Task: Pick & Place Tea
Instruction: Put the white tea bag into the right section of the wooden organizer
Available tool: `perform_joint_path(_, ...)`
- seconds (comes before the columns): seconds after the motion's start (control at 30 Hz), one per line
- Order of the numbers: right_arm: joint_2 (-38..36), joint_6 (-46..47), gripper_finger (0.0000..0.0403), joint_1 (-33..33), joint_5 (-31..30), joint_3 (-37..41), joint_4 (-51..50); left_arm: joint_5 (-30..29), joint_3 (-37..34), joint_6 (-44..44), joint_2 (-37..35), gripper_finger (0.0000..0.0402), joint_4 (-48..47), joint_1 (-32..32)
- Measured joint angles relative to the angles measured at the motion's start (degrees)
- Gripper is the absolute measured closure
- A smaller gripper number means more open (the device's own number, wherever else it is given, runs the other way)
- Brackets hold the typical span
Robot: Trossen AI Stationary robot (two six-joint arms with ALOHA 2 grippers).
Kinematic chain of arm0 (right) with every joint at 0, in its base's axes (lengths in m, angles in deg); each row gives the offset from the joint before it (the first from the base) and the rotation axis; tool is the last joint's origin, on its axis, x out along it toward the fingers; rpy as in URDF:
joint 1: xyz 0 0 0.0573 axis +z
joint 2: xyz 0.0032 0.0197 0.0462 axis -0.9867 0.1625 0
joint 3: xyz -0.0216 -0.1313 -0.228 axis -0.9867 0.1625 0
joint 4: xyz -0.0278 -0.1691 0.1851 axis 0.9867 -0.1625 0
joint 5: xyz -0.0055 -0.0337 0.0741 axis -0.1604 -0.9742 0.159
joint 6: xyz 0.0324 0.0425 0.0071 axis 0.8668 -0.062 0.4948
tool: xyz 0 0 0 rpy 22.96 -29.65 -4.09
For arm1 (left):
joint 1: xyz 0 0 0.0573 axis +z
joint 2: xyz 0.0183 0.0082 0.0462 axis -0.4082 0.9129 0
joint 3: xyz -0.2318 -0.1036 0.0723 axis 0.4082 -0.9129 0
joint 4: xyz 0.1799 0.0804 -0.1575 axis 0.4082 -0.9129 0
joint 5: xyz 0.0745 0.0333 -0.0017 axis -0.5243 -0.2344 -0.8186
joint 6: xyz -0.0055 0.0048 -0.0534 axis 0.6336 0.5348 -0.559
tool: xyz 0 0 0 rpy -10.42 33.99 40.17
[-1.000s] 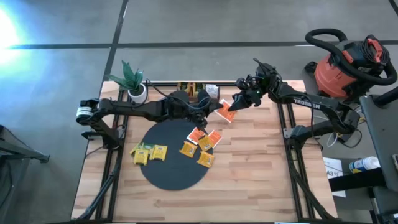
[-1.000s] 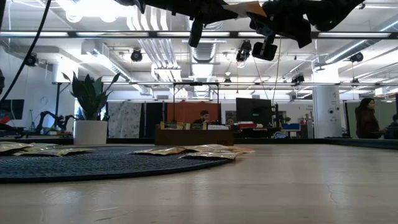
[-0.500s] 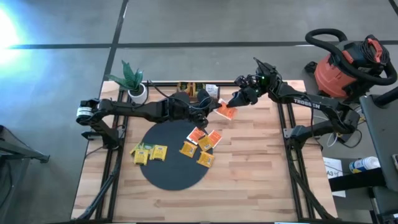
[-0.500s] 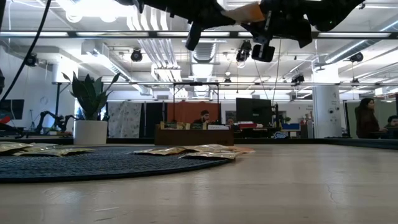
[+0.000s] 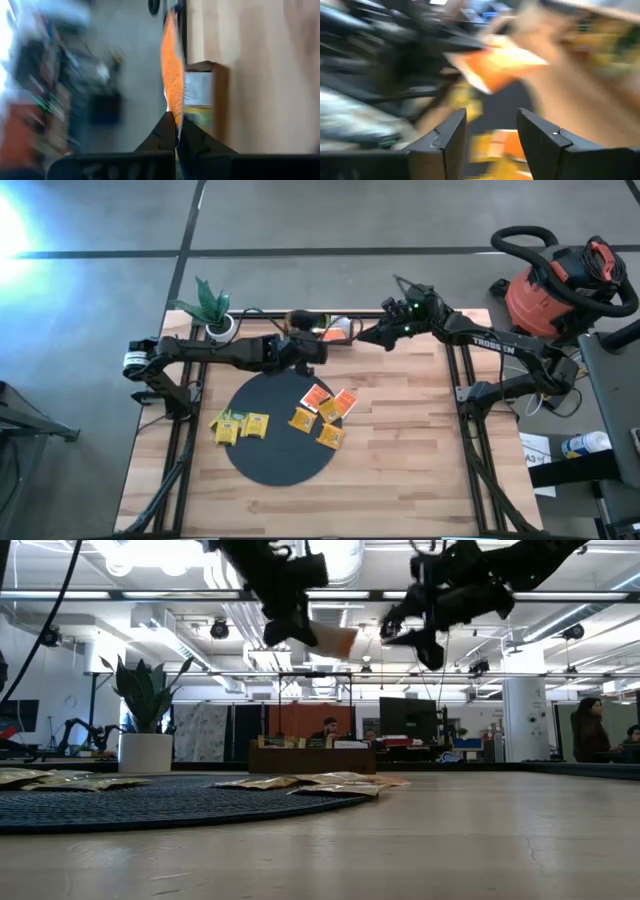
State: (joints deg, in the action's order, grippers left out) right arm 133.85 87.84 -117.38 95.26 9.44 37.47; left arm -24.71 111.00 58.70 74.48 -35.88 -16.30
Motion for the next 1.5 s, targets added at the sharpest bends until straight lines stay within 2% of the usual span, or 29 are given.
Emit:
perform_joint_path(0.1, 0.02, -5.52, 0.0246, 2.21, -15.38, -0.04, -7.37, 7.32, 5.86, -23.22, -0.20, 0.0401, -11.24, 2.21)
perform_joint_path(0.17, 0.02, -8.30, 0.0256, 4.08, -23.42, -0.04, -9.28, 17.33, 9.58, -37.33, -0.22, 0.0401, -16.68, 5.21)
perform_joint_path(0.23, 0.02, -10.25, 0.0267, 6.14, -29.49, -0.04, -9.31, 27.83, 11.58, -48.05, -0.31, 0.0401, -17.74, 9.01)
perform_joint_path(0.33, 0.02, -11.01, 0.0284, 8.92, -36.96, -0.60, -8.99, 38.79, 12.67, -56.43, -0.31, 0.0401, -17.90, 13.82)
perform_joint_path(0.43, 0.02, -10.87, 0.0303, 11.04, -44.33, -1.87, -8.82, 41.61, 12.00, -60.49, -0.31, 0.0401, -18.16, 16.64)
perform_joint_path(0.5, 0.02, -10.72, 0.0317, 11.76, -47.06, -2.94, -8.88, 46.71, 10.57, -62.83, -0.20, 0.0401, -18.49, 17.92)
perform_joint_path(0.6, 0.02, -8.07, 0.0337, 11.76, -46.32, -4.71, -8.21, 55.06, 8.25, -65.99, 0.54, 0.0401, -18.05, 18.37)
perform_joint_path(0.77, 0.01, -4.19, 0.0357, 11.73, -39.31, -6.23, -4.53, 60.11, 5.47, -68.48, 2.48, 0.0401, -13.32, 16.90)
perform_joint_path(1.0, 4.11, 2.91, 0.0360, 12.04, -33.62, -6.46, -3.38, 62.84, 5.51, -72.11, 5.58, 0.0401, -5.56, 16.59)
perform_joint_path(1.33, 8.77, 1.01, 0.0360, 12.96, -33.76, -10.94, -3.42, 64.31, 5.83, -72.69, 8.28, 0.0401, -8.04, 16.09)
perform_joint_path(1.5, 11.45, -0.48, 0.0360, 13.60, -31.15, -13.39, -6.00, 64.15, 5.83, -73.28, 8.15, 0.0401, -6.04, 16.02)
